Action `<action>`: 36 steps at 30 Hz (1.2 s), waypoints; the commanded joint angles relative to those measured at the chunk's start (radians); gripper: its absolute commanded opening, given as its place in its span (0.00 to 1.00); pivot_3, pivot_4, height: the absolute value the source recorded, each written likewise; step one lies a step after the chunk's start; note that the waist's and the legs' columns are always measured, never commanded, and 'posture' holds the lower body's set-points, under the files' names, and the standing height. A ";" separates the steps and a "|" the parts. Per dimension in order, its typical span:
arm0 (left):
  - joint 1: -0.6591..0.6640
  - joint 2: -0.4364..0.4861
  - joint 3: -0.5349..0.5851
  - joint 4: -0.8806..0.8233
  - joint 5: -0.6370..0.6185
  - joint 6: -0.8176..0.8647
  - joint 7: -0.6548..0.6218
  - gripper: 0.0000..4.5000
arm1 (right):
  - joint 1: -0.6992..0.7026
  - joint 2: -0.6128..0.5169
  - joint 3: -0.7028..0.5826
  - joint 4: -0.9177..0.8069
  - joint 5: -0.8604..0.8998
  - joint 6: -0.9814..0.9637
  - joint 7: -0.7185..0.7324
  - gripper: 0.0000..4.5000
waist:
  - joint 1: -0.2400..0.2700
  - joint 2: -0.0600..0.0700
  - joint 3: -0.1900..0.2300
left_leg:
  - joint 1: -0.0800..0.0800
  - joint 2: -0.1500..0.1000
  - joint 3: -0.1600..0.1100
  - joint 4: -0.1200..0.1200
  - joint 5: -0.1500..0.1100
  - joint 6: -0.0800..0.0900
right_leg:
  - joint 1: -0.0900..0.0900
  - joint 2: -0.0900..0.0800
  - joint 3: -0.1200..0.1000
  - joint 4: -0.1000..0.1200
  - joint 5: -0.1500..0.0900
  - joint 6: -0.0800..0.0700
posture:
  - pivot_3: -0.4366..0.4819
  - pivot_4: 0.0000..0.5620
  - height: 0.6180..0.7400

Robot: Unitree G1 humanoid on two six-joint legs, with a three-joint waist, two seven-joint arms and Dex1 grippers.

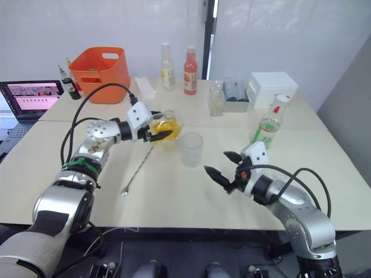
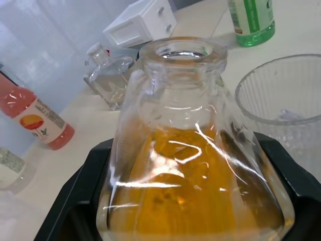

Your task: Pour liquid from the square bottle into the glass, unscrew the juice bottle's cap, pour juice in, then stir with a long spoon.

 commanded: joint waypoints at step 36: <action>-0.227 -0.027 -0.336 0.148 0.618 -0.389 0.833 0.63 | 0.017 0.062 -0.003 -0.111 0.051 0.026 -0.105 1.00 | 0.004 -0.001 0.000 | -0.001 -0.001 0.000 0.000 0.000 0.000 | 0.000 -0.002 -0.001 0.000 0.001 0.001 | 0.48 0.27 0.79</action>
